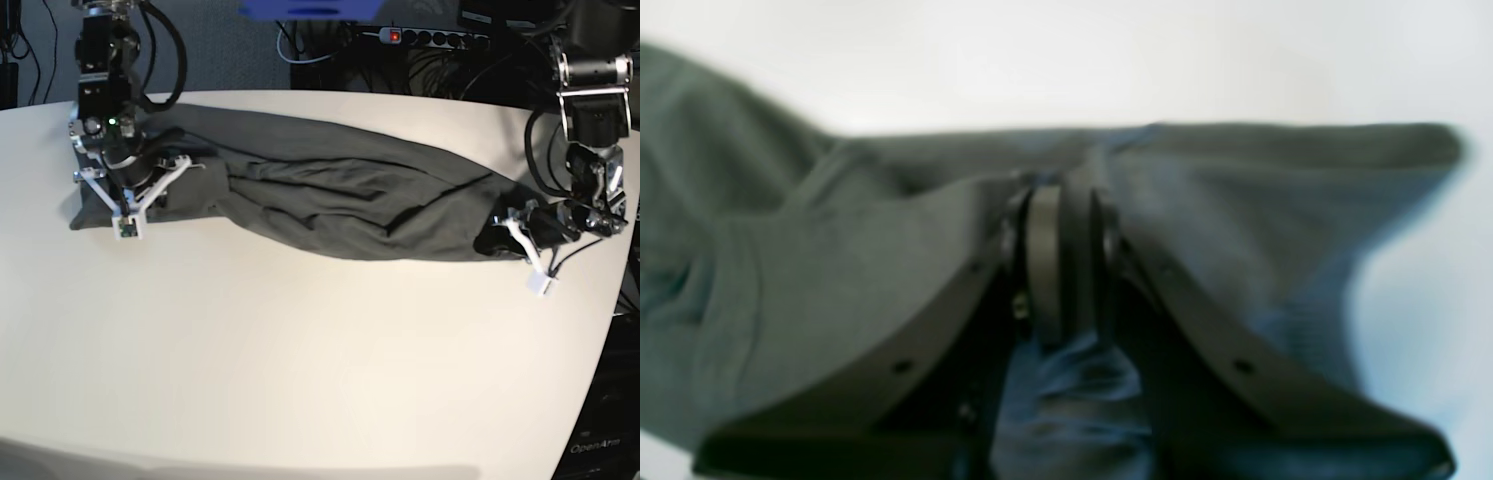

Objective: Fold the T-shirt properly
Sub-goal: 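Press the strip end down with the right gripper and straighten it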

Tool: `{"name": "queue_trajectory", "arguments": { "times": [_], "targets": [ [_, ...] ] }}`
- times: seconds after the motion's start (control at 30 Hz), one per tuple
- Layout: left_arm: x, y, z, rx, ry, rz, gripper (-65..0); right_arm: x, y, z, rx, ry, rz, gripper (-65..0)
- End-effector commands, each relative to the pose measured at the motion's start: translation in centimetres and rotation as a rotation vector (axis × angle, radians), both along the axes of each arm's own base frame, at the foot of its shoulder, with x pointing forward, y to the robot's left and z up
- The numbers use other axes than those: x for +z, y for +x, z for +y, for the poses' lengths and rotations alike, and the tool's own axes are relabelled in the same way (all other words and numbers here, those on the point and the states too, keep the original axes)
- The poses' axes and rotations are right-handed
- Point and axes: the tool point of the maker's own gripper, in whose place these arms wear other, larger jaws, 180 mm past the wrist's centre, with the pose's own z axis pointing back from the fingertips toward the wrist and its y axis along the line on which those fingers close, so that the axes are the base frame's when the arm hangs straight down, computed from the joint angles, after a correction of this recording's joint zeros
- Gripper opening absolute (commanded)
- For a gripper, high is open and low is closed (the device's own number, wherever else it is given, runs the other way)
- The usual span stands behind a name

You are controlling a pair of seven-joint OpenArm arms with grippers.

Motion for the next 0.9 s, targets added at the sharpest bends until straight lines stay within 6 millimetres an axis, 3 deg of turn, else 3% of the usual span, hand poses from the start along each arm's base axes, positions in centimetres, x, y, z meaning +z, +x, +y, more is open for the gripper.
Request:
{"name": "queue_trajectory", "arguments": {
  "times": [0.0,0.4,0.63,0.87],
  "targets": [
    [-6.6,-10.7,3.2,-0.134,0.288,0.453,-62.8,0.5,0.3,-0.2,-0.003,-0.005,-0.025,-58.3],
    [-6.4,-10.0,3.2,-0.132,0.289,0.44,-62.8,-2.5,-6.4,1.9,-0.028,0.055,0.113,-58.3],
    [-6.3,-9.9,3.3,-0.131,0.29,0.438,-62.8,-1.9,-7.9,1.3,-0.078,0.044,0.097,-58.3],
    [-6.2,-9.7,3.5,-0.127,0.291,0.429,-62.8,-2.0,-7.6,0.8,-0.068,0.031,0.077,-58.3]
  ]
}}
